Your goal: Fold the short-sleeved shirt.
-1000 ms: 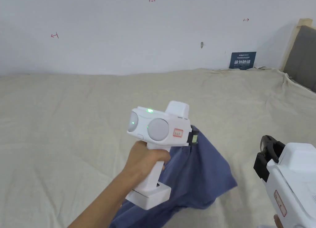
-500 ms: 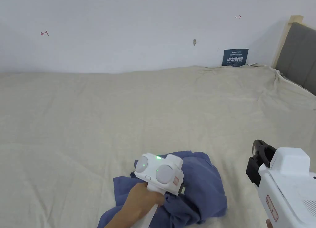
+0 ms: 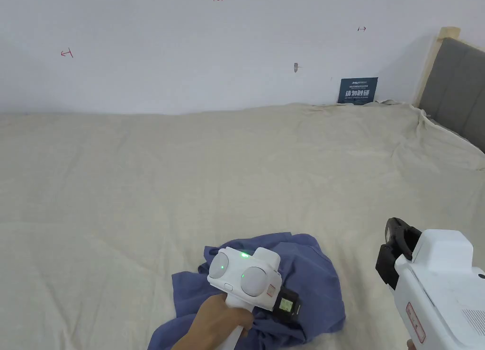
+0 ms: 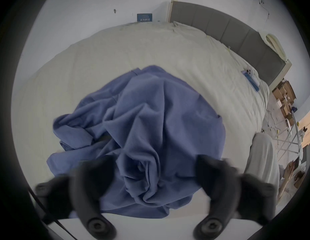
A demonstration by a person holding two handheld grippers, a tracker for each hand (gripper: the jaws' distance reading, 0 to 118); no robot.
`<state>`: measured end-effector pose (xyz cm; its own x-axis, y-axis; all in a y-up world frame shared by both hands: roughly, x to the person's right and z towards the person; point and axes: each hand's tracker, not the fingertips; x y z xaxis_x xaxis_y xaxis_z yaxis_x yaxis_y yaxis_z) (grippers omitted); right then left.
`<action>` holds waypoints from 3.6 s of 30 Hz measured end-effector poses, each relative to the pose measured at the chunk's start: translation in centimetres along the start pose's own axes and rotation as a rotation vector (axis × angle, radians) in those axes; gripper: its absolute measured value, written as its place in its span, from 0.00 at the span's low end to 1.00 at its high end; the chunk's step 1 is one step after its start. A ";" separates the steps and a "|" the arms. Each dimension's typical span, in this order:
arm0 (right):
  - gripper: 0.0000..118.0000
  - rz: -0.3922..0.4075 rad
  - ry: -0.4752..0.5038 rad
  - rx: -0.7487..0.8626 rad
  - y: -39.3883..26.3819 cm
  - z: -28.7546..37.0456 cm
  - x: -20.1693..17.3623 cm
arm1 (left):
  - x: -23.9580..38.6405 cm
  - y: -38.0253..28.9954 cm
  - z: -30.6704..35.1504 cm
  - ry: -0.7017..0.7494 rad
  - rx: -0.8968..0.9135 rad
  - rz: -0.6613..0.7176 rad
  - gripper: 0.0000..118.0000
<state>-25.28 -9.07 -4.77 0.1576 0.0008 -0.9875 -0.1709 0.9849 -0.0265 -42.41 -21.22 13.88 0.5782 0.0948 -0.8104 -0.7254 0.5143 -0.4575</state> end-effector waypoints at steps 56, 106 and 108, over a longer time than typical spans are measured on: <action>0.00 0.006 0.055 0.083 1.1 0.9 -2.1 | -10.0 -12.2 20.1 0.632 0.929 0.232 0.00; 0.00 0.005 0.095 -0.037 -0.7 -2.7 -3.1 | -9.5 -16.9 9.3 0.213 0.060 0.326 0.01; 0.00 0.012 0.103 -0.082 -0.6 -4.3 -3.0 | -9.7 -16.2 10.6 0.200 0.119 0.335 0.01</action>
<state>-29.85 -10.36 -2.42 0.0554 -0.0097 -0.9984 -0.2520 0.9674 -0.0233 -32.30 -21.48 33.00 0.2244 0.1123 -0.9680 -0.8062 0.5794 -0.1197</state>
